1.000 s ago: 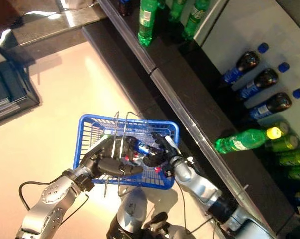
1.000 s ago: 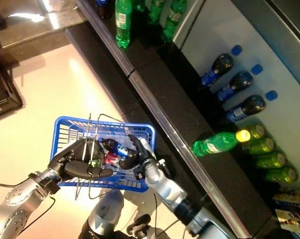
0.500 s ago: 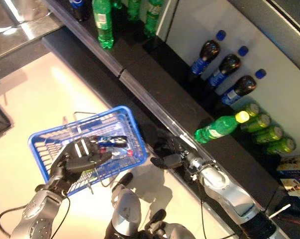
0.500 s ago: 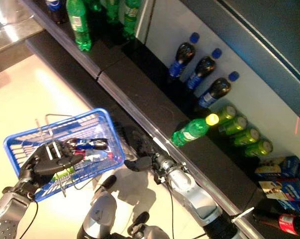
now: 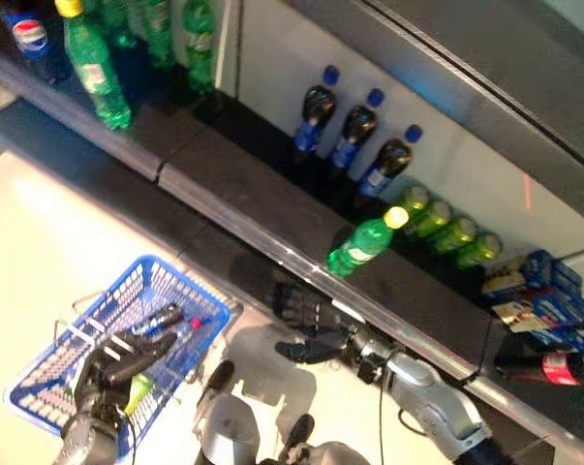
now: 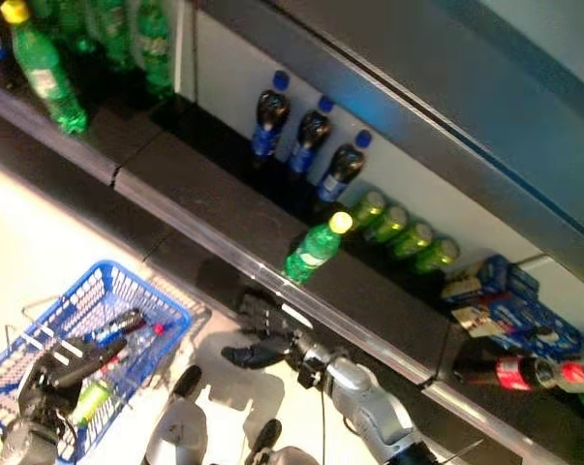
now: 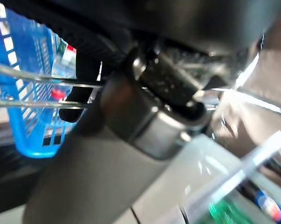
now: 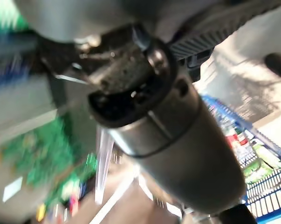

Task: Pick up the drink and place into the basket.

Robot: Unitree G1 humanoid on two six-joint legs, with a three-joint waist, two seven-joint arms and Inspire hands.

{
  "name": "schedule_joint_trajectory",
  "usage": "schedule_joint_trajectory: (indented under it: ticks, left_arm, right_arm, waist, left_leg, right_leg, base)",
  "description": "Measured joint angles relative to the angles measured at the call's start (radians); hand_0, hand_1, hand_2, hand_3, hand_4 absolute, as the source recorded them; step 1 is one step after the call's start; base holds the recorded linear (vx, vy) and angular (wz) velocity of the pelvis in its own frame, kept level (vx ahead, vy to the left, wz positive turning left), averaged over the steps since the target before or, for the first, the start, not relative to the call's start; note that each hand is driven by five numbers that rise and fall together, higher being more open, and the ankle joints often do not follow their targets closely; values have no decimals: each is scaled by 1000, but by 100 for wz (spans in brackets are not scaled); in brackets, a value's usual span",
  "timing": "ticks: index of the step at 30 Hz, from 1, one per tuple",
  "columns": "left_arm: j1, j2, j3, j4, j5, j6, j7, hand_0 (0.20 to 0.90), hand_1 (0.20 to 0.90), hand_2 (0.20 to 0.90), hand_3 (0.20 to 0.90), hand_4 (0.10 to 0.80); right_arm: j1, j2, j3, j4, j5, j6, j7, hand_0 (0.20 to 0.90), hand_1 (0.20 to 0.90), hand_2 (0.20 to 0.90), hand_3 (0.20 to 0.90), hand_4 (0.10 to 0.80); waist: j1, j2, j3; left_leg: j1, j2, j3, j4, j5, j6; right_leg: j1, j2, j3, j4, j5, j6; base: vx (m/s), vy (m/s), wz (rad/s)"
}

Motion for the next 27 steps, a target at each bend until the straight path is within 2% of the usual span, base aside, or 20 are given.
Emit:
schedule_joint_trajectory:
  ticks: [3,6,9,11,13,16,22,27]
  left_arm:
    - [-16,-41,-1,145,-47,-8,33,300,300,300,200,100]
    - [-61,-52,-1,325,-86,-24,52,300,300,300,200,100]
    - [-113,-51,6,406,-113,-22,51,300,300,300,200,100]
    - [-129,-54,3,460,-104,-22,51,300,300,300,200,100]
    - [-149,-65,1,535,-77,-24,51,300,300,300,200,100]
    - [-166,-89,-11,636,-59,-22,49,300,300,300,200,100]
    - [-161,-125,-37,739,-31,-24,44,300,300,300,200,100]
    - [-136,-137,-55,758,-22,-37,43,300,300,300,200,100]
  right_arm:
    - [38,11,2,114,-20,-15,11,900,900,900,900,800]
    - [59,56,-6,296,-26,-31,19,900,900,900,900,800]
    - [66,92,-16,461,-53,-53,17,900,900,900,900,800]
    - [63,141,-53,637,-63,-71,6,900,900,900,900,800]
    - [42,170,-100,777,-76,-133,-13,900,900,900,900,800]
    - [11,185,-121,946,-149,-206,-77,900,900,900,900,800]
    - [47,189,-192,1100,-184,-282,-155,900,900,900,900,800]
    - [59,188,-229,1135,-201,-336,-199,900,900,900,900,800]
  waist:
    - [-28,-3,-23]
    - [-54,-14,-47]
    - [-75,-5,-62]
    - [-94,10,-93]
    - [-105,35,-121]
    - [-117,88,-176]
    - [-123,153,-264]
    - [-146,168,-288]
  left_leg:
    - [36,9,29,-25,2,0]
    - [57,24,63,-42,-2,-1]
    - [58,26,65,-44,-6,2]
    - [57,23,66,-44,-7,3]
    - [57,21,73,-44,-7,3]
    - [56,16,73,-48,-11,8]
    - [50,19,92,-49,-13,9]
    - [47,19,93,-49,-11,7]
  right_leg:
    - [20,4,19,-24,13,-1]
    - [30,7,14,-42,31,-1]
    - [30,9,16,-43,34,-3]
    - [31,7,16,-49,35,-2]
    - [29,1,14,-50,38,1]
    - [28,-4,11,-50,37,2]
    - [32,-8,-15,-55,26,0]
    - [31,-8,-16,-55,25,0]
  base:
    - [-22,7,-30]
    - [-14,18,-31]
    - [-2,6,-4]
    - [-5,12,-2]
    - [-4,26,-7]
    - [5,23,0]
    - [1,15,8]
    - [-11,26,2]
